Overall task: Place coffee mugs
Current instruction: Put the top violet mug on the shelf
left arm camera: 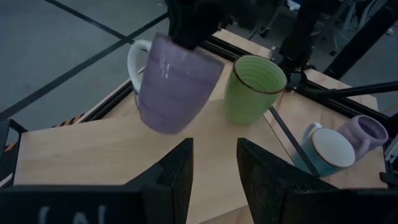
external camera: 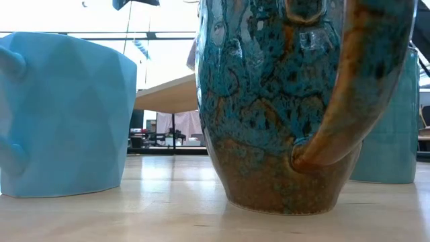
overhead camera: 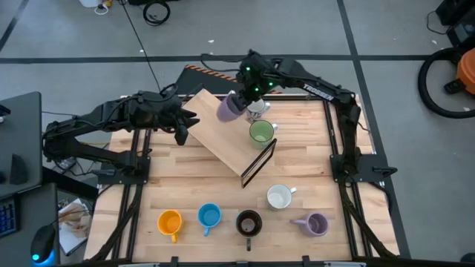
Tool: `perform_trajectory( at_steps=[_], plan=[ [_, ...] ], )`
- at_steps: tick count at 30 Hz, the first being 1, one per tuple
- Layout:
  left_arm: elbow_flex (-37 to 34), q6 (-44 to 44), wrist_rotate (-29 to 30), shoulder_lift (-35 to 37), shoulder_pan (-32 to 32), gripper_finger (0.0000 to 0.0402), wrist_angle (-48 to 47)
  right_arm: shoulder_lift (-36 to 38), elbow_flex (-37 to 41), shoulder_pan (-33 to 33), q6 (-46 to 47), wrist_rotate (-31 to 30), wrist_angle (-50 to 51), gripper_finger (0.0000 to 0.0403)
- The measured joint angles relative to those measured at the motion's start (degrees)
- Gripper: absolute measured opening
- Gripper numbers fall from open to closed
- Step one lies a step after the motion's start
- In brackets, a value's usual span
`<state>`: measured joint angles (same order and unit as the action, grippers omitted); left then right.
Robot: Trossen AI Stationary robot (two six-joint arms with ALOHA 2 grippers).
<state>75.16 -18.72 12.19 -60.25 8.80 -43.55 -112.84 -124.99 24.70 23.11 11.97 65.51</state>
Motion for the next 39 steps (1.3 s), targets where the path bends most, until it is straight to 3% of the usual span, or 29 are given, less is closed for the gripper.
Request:
perform_trajectory(
  at_steps=[25, 39],
  plan=[
    [0.0, 0.0, 0.0, 0.0, 0.0, 0.013, 0.0, -2.5, 0.0, -1.0, -4.2, -3.8, 11.1, 0.003],
    [0.0, -0.1, 0.0, 0.0, 0.0, 0.013, 0.0, -2.4, 0.0, -1.0, -4.9, -4.4, 11.4, 0.004]
  ],
)
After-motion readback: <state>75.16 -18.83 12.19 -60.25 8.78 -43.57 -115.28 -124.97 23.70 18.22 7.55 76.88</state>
